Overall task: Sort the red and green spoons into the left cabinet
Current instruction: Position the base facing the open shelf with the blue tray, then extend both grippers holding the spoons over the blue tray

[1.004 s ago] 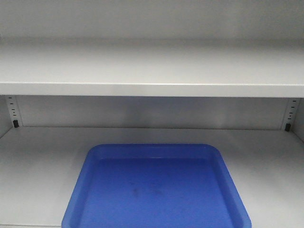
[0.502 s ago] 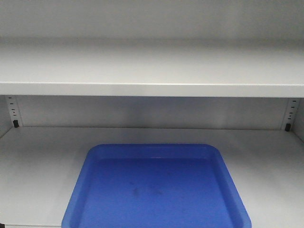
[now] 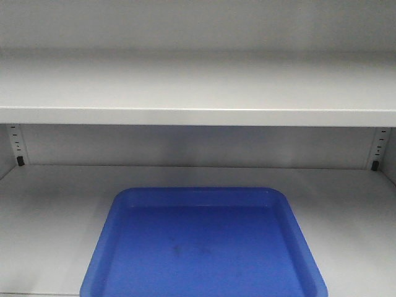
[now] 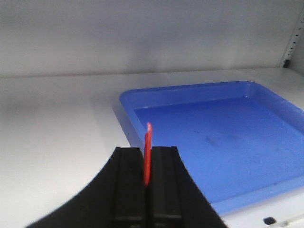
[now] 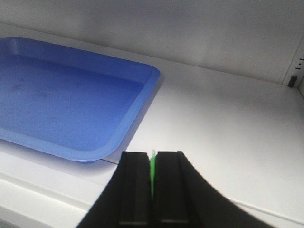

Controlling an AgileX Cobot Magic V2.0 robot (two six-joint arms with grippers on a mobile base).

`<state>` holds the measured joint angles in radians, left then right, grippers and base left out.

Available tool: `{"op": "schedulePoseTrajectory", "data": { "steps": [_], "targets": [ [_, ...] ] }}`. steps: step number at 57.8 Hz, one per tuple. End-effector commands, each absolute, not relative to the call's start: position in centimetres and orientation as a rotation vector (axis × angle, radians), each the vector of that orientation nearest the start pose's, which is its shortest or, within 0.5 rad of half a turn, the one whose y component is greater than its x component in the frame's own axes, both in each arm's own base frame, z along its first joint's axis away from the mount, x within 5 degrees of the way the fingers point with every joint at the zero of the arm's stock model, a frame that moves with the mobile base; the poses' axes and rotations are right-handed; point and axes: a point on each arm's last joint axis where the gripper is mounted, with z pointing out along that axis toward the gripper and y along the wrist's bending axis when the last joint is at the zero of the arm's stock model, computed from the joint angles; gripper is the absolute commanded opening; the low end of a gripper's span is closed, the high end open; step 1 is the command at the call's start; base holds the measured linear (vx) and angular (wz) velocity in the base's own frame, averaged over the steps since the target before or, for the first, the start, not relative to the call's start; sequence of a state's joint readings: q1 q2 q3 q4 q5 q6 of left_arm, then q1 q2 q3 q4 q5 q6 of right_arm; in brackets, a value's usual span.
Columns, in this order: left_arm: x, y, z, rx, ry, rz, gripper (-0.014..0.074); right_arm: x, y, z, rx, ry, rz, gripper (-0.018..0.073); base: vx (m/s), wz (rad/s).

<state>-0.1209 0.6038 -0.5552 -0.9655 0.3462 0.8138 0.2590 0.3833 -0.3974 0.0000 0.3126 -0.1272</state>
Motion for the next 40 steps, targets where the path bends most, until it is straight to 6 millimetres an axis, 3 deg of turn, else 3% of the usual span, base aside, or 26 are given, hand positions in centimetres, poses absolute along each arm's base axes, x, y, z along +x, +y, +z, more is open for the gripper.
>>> {"op": "schedulePoseTrajectory", "data": {
  "steps": [1, 13, 28, 40],
  "targets": [
    [12.8, -3.8, 34.7, 0.179, 1.675, -0.391, 0.0000, 8.7, 2.3, 31.0, -0.322, 1.646, 0.094, 0.0003, 0.00, 0.00],
    [14.7, -4.3, 33.8, 0.181, 1.729, -0.431, 0.0000, 8.7, 2.3, 31.3, -0.309, 1.615, 0.105, 0.0003, 0.00, 0.00],
    [16.5, -5.6, 36.4, 0.298, 1.666, -0.506, 0.0000, 8.7, 2.3, 31.9, -0.296, 1.555, 0.108, 0.0003, 0.00, 0.00],
    [18.3, -6.7, 36.0, 0.382, 1.700, -0.603, 0.0000, 9.4, 2.5, 32.2, -0.252, 1.524, 0.152, 0.0003, 0.00, 0.00]
  ]
}}
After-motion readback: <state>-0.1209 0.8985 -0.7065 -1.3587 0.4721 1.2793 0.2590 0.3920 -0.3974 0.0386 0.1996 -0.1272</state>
